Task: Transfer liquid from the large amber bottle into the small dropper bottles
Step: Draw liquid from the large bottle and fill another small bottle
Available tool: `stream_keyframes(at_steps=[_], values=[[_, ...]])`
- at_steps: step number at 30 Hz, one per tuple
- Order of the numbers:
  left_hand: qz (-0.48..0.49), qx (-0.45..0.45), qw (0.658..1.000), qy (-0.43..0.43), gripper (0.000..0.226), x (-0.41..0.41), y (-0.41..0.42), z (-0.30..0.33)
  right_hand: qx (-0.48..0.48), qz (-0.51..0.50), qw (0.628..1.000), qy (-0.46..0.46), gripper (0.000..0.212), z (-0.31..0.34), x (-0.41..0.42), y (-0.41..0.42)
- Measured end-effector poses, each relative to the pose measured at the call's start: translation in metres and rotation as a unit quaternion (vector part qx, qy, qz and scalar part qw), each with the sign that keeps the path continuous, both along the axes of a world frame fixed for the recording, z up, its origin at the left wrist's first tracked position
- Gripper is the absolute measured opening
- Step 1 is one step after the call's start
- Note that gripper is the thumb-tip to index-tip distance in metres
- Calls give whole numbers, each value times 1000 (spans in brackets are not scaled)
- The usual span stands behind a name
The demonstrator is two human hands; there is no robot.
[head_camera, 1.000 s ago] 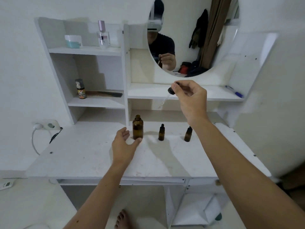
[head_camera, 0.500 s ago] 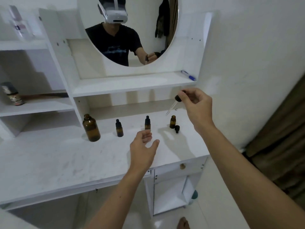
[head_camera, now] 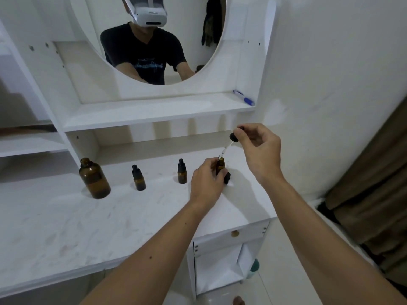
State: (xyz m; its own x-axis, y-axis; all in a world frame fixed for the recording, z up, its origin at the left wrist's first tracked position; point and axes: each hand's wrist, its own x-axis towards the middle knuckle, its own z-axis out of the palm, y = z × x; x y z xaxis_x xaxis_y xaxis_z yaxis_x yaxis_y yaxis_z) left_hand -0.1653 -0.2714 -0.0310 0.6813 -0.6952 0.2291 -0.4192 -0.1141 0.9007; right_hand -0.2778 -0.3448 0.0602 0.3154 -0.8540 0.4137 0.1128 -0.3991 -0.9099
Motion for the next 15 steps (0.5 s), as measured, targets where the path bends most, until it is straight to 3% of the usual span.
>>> stream_keyframes(at_steps=[15], values=[[10, -16, 1000, -22, 22, 6, -2, -6, -44, -10, 999, 18, 10, 2, 6, -4]])
